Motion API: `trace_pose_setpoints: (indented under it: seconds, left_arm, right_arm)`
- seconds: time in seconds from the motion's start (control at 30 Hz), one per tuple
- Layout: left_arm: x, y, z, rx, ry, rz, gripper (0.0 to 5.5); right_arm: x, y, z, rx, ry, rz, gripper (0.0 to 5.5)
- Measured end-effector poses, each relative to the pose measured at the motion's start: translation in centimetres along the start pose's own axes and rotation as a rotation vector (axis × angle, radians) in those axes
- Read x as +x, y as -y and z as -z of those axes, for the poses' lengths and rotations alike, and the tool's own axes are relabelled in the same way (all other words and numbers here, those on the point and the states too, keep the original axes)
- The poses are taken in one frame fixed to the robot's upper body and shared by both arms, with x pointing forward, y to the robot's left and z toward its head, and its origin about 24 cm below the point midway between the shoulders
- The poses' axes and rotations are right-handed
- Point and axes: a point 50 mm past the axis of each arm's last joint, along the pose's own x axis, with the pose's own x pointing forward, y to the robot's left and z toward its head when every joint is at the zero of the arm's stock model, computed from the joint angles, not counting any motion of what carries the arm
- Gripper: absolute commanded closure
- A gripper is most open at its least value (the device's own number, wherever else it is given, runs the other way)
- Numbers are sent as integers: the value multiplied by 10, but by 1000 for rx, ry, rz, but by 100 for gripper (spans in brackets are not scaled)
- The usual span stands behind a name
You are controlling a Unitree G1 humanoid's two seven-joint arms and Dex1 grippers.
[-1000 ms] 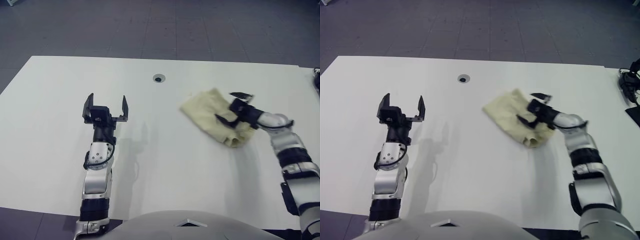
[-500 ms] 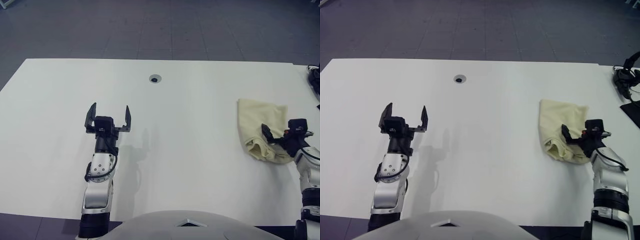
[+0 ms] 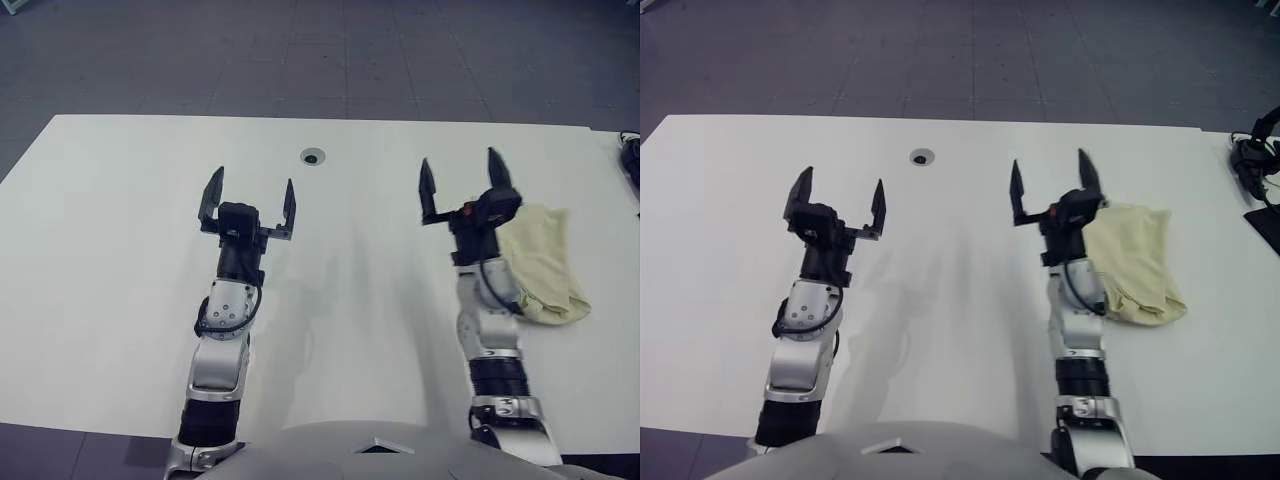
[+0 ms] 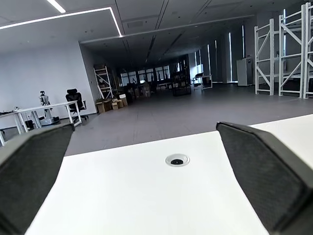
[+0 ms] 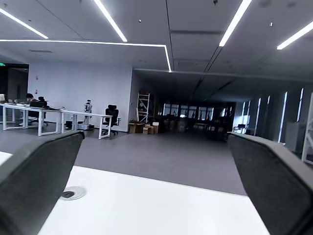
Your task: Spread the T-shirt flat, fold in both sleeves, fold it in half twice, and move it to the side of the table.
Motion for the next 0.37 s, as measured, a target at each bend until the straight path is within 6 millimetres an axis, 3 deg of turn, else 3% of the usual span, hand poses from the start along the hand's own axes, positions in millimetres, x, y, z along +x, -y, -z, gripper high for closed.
trace_pose_setpoints:
  seconds: [0.13,0.23,0.37]
  left_arm:
    - [-2,5,10,-38,-12,47,10]
    - [-6,-1,20,-21,-33,30,10]
    - [-7,-8,20,10,3,9,10]
  right_arm:
    - [-12,-8,2,-58,37,10,11]
    - [-12,-4,1,-139,63,-16,11]
    - [-13,-2,3,-115,57,26,11]
